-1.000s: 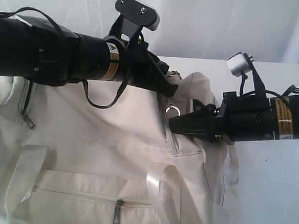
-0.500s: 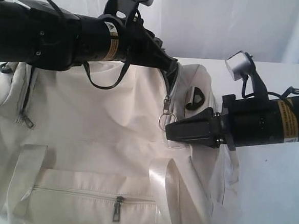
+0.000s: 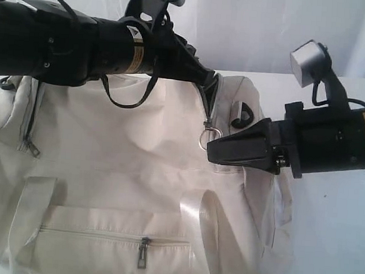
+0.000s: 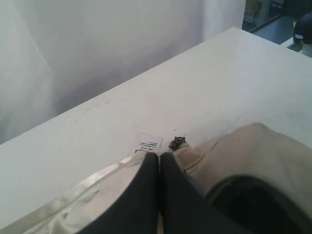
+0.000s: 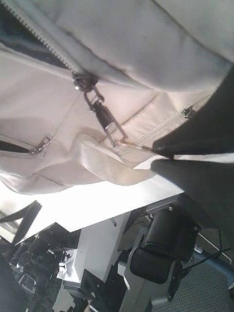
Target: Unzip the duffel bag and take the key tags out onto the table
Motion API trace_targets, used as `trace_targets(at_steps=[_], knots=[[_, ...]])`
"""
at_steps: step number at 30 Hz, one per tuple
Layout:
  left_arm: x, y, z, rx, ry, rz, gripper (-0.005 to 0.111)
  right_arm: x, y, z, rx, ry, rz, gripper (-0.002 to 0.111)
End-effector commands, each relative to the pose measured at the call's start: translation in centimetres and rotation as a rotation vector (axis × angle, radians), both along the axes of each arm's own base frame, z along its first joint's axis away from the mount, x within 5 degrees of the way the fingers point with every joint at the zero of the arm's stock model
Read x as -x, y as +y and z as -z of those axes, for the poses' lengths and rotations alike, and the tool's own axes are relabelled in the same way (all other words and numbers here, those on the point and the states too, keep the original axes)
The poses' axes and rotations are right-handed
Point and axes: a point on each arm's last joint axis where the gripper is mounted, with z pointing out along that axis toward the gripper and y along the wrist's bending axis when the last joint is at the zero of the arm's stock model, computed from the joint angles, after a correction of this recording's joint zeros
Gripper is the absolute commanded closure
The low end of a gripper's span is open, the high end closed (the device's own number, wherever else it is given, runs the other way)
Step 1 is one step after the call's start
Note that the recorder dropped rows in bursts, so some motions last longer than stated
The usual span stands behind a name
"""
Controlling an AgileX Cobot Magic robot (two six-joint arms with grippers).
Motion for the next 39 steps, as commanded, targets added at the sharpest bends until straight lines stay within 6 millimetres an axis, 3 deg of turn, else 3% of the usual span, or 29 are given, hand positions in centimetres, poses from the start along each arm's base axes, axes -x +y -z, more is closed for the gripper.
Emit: trace_targets(at_steps=[1, 8, 13, 26, 30, 37, 39], knots=[[-0.2, 0.5, -1.0, 0.002, -0.034, -0.039, 0.107, 1.5, -0.1, -0.9, -0.019, 0.012, -0.028, 0.108], [-0.2, 0.5, -1.0, 0.003, -0.033, -0.034, 0.107, 4.2, -0.9, 1.3, 0.003, 0.097, -0.025, 0.108], [-0.2, 0.4, -1.0, 0.004, -0.032, -0.03, 0.107, 5.6, -1.3, 1.5, 0.001, 0.093, -0.026, 0.108], [-0.1, 0.3, -0.9, 0.008, -0.028, -0.014, 0.107, 6.0, -1.4, 0.8, -0.016, 0.06, -0.021, 0.106], [-0.1, 0.3, -0.9, 0.008, -0.028, -0.014, 0.107, 5.8, -1.3, -0.9, -0.1, 0.024, 0.017, 0.094], [0.0, 0.2, -0.9, 0.01, -0.025, -0.002, 0.107, 6.3, -1.4, -5.1, -0.228, -0.11, 0.046, 0.042], [0.1, 0.2, -1.0, 0.013, -0.025, 0.003, 0.107, 6.4, -1.4, -6.2, -0.237, -0.236, 0.031, 0.041]])
